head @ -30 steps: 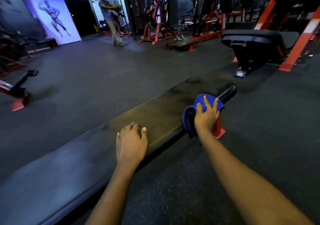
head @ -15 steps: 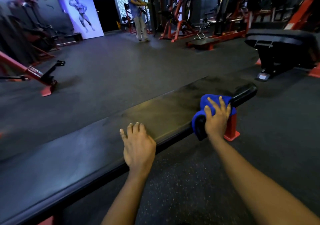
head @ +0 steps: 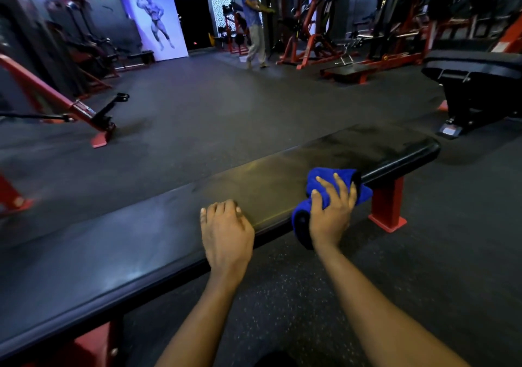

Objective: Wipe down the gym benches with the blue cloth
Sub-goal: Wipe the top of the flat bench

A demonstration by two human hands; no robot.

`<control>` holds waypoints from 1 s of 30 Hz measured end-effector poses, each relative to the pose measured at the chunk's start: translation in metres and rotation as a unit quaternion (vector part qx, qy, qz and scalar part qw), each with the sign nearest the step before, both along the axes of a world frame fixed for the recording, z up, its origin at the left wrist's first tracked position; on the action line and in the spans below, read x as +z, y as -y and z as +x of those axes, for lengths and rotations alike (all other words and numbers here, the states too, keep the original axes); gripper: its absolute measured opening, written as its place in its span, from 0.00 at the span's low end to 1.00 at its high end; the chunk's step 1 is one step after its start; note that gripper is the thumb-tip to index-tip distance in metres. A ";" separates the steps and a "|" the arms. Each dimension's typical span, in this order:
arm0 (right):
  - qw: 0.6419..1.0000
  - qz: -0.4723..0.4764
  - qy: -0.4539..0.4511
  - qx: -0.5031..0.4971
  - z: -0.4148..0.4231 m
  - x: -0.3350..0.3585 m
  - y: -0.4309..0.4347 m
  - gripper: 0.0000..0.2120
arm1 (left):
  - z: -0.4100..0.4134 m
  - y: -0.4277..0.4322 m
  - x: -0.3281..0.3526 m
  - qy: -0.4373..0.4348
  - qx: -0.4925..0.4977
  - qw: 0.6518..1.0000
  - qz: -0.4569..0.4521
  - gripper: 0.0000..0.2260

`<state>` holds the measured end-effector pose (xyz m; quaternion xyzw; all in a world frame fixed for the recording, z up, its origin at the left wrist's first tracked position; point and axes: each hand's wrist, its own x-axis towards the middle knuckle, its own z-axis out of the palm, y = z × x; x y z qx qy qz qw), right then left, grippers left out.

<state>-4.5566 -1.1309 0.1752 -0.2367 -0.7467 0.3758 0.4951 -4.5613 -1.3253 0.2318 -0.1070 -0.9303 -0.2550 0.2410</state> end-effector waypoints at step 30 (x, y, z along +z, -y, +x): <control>0.985 0.120 0.112 0.049 0.022 0.005 0.206 0.19 | 0.021 0.161 -0.019 0.002 0.047 0.999 0.005 0.06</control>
